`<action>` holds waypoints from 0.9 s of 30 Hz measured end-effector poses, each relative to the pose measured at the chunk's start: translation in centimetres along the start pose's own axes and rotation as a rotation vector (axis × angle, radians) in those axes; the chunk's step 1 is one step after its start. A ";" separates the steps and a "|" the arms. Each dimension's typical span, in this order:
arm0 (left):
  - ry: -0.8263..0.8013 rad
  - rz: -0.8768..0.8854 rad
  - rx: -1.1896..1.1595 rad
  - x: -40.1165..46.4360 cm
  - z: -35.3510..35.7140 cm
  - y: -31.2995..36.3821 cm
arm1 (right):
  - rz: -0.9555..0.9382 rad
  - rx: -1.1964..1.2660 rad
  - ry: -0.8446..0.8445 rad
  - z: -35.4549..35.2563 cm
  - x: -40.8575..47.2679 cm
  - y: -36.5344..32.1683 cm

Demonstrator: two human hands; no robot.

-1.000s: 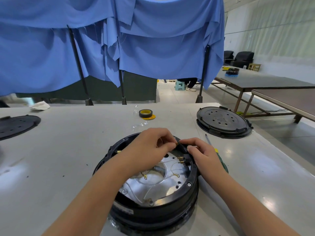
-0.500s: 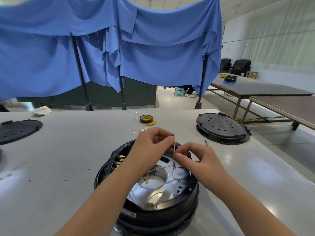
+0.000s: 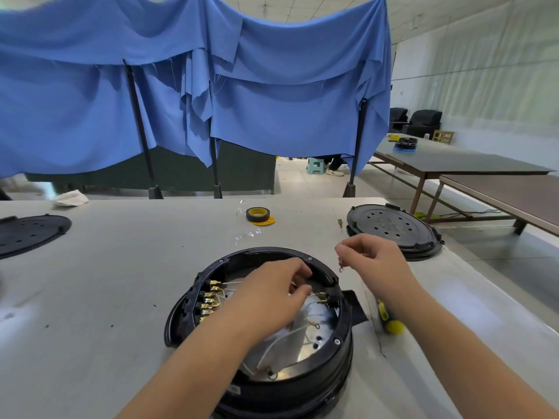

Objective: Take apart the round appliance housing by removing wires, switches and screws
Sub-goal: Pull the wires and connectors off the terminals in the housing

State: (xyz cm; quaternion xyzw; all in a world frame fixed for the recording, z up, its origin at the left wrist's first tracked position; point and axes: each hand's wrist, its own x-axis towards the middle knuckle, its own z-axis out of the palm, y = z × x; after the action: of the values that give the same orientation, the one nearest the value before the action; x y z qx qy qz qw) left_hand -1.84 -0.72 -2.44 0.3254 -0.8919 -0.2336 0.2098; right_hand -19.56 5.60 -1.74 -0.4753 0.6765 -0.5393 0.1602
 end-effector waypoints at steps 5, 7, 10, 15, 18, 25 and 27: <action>-0.052 -0.001 0.158 -0.2 0.1 0.7 | 0.138 -0.475 -0.171 0.9 3.9 3.0; -0.052 -0.005 0.161 -0.2 0.2 0.7 | 0.151 -0.644 -0.218 1.7 5.1 3.9; -0.050 -0.006 0.170 -0.3 0.2 0.7 | 0.169 -0.783 -0.219 2.5 6.4 4.7; -0.053 -0.005 0.176 -0.2 0.2 0.6 | 0.199 -0.794 -0.134 3.1 7.4 5.3; -0.052 -0.003 0.160 -0.2 0.3 0.4 | 0.187 -0.621 -0.104 2.9 6.7 5.3; -0.058 -0.010 0.146 -0.1 0.3 0.2 | 0.176 -0.014 -0.104 2.4 1.7 2.1; -0.059 -0.008 0.145 0.0 0.5 0.3 | 0.156 -0.015 -0.095 2.5 0.5 1.5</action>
State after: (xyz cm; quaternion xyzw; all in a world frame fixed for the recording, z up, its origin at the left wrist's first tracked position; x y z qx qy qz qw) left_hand -2.24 -0.34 -2.67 0.3362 -0.9110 -0.1788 0.1584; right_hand -18.73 3.67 -3.84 -0.4472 0.7072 -0.4969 0.2298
